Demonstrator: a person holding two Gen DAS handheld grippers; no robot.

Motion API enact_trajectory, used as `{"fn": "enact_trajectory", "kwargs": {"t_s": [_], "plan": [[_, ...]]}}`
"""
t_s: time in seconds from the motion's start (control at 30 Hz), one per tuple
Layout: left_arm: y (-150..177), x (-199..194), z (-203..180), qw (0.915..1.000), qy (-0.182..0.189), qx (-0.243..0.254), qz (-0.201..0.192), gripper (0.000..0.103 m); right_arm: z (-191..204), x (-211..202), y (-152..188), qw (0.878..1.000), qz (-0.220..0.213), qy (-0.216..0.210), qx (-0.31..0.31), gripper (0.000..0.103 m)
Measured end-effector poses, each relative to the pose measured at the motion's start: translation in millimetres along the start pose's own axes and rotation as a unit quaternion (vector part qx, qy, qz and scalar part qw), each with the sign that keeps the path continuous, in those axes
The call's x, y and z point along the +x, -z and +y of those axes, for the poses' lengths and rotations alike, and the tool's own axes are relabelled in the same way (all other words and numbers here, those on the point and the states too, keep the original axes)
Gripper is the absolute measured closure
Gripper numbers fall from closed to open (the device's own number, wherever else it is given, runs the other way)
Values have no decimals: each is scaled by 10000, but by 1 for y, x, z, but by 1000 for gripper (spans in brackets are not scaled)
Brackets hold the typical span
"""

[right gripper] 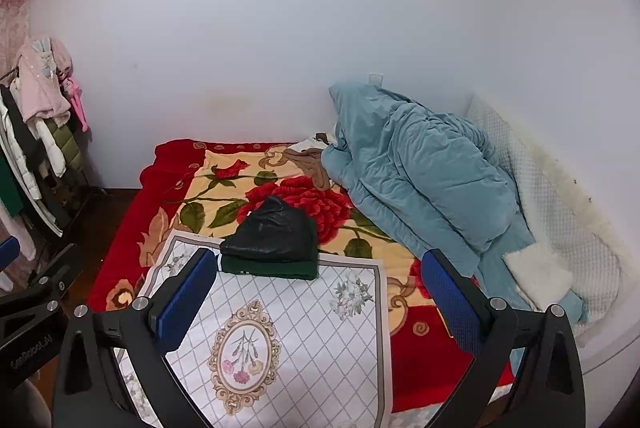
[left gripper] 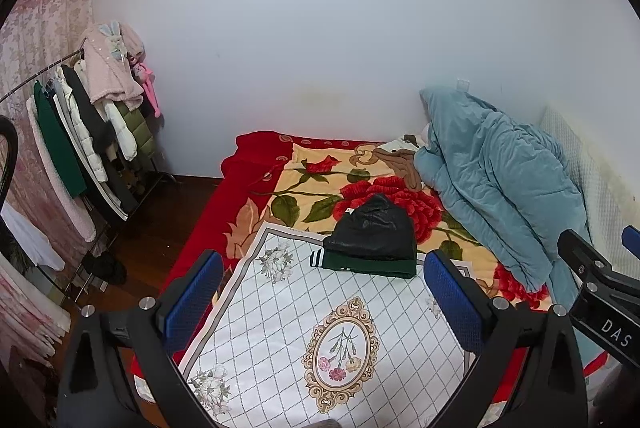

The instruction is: Fold large clothes

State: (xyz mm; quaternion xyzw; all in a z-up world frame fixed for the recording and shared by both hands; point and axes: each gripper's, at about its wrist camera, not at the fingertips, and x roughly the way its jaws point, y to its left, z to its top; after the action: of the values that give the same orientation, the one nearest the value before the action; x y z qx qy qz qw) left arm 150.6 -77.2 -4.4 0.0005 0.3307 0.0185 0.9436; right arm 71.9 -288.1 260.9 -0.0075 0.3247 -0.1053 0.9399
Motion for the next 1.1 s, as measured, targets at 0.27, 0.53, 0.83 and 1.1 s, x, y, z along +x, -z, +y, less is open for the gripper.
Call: {"fn": "enact_trajectory", "kwargs": {"t_s": [0.27, 0.53, 0.83, 1.1], "plan": [[0, 0, 1, 10000, 2, 2, 1, 1, -1, 1, -1, 10000, -6, -7, -4, 0], [1, 0, 1, 10000, 0, -3, 3, 1, -1, -1, 0, 10000, -5, -7, 3, 0], [0, 0, 3, 10000, 8, -9, 5, 1, -1, 0, -4, 10000, -17, -39, -26, 0], [-1, -1, 4, 10000, -16, -18, 0, 1, 0, 0, -3, 10000, -14, -41, -27, 0]]}}
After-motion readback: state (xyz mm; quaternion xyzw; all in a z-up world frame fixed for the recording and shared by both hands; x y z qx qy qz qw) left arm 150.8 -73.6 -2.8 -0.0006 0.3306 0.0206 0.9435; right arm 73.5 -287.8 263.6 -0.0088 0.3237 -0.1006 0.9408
